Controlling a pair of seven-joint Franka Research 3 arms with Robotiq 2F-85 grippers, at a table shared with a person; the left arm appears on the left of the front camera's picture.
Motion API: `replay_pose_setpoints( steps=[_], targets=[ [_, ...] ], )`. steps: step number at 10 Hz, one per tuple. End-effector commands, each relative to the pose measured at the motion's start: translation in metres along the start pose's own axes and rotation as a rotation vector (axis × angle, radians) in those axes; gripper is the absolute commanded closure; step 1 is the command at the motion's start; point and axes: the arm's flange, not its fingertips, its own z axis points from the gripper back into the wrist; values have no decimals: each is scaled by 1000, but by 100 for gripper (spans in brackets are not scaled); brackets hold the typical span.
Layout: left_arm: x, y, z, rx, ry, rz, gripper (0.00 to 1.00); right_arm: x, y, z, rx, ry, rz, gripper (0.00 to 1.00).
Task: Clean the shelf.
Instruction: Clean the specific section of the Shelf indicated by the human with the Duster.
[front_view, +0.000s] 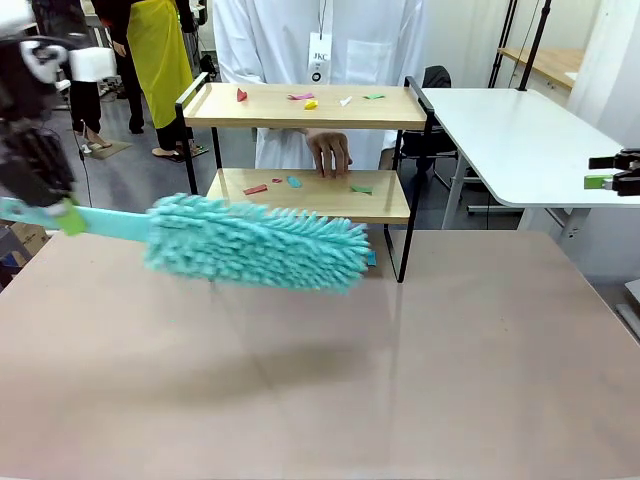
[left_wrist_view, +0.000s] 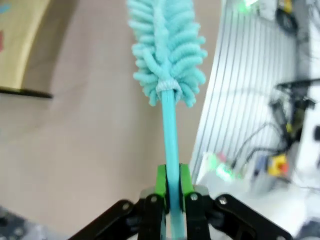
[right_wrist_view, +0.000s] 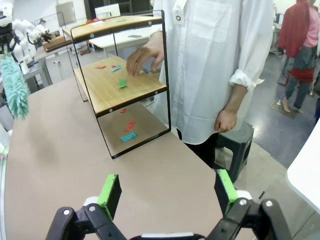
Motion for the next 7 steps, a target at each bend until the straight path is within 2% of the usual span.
replay_pose_setpoints(
  steps=[1, 3, 4, 5, 7],
  targets=[
    [25, -35, -20, 42, -114, 143, 87, 2, 0, 0, -1, 0, 5, 0],
    [38, -31, -27, 87, -178, 324, 87, 2, 0, 0, -1, 0, 5, 0],
    [45, -23, -25, 29, -127, 329, 87, 2, 0, 0, -1, 0, 5, 0],
    [41, -40, -22, 51, -129, 260, 87, 2, 0, 0, -1, 0, 5, 0],
    [41, -40, -22, 51, -129, 260, 87, 2, 0, 0, -1, 0, 5, 0]
  ],
)
